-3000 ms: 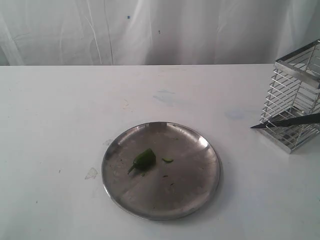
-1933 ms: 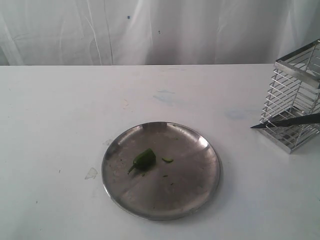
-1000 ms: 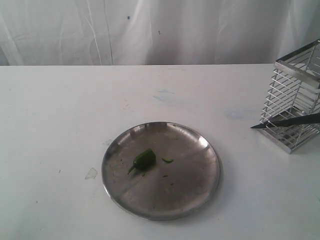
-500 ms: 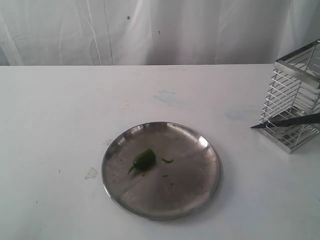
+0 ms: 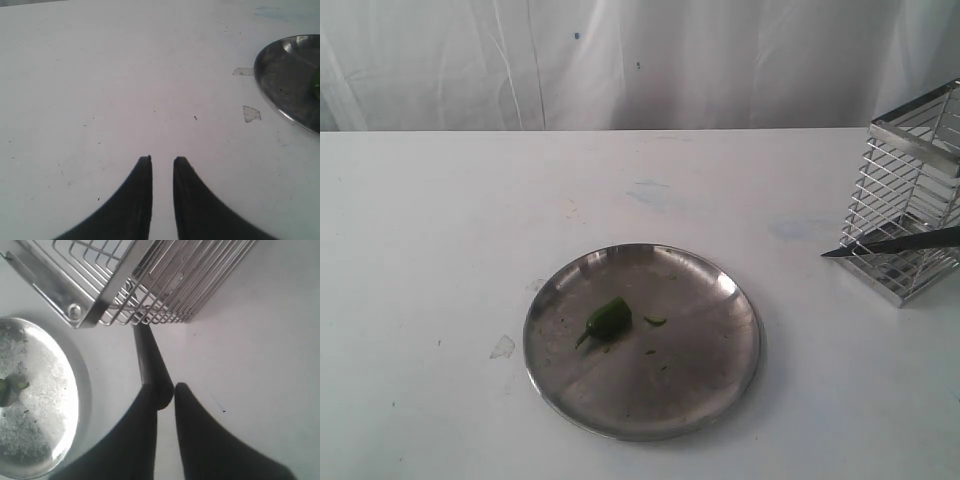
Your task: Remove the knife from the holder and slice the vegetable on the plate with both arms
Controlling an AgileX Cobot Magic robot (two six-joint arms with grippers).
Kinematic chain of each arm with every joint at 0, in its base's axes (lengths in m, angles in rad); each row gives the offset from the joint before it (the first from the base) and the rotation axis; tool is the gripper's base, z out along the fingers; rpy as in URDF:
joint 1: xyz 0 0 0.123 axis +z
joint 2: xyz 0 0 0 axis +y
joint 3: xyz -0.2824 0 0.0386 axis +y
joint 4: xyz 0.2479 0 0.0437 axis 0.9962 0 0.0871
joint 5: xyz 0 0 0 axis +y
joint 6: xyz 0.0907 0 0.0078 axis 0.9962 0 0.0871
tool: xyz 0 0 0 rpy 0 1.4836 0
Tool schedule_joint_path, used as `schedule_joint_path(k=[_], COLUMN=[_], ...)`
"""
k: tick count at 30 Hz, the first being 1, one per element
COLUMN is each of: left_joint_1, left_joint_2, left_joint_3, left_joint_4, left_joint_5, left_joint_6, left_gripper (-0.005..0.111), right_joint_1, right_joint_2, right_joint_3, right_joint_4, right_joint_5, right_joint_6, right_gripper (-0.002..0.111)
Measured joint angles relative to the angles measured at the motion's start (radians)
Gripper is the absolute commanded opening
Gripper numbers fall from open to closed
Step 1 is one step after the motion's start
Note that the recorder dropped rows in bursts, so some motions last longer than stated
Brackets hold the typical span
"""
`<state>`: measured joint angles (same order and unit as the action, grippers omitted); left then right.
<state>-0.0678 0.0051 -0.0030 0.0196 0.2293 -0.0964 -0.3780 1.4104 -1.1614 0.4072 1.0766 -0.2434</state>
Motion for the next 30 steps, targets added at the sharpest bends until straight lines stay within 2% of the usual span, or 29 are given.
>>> schedule_joint_path(k=[5, 8, 23, 30], left_joint_1=[0.0, 0.0, 0.0, 0.0], left_joint_2=[0.0, 0.0, 0.0, 0.0], left_joint_3=[0.0, 0.0, 0.0, 0.0], left_joint_4=[0.0, 0.0, 0.0, 0.0], left_joint_5=[0.0, 0.0, 0.0, 0.0], left_joint_6=[0.0, 0.0, 0.0, 0.0], left_gripper=[0.022, 0.022, 0.022, 0.022], right_joint_1=[0.009, 0.009, 0.009, 0.009], right_joint_2=[0.0, 0.0, 0.012, 0.065], right_joint_3=[0.022, 0.047, 0.14, 0.147], right_joint_4=[0.002, 0.006, 0.128, 0.147], right_joint_5=[-0.002, -0.016, -0.171, -0.19], right_joint_6=[-0.011, -0.011, -0.011, -0.011], right_gripper=[0.045, 0.051, 0.051, 0.051])
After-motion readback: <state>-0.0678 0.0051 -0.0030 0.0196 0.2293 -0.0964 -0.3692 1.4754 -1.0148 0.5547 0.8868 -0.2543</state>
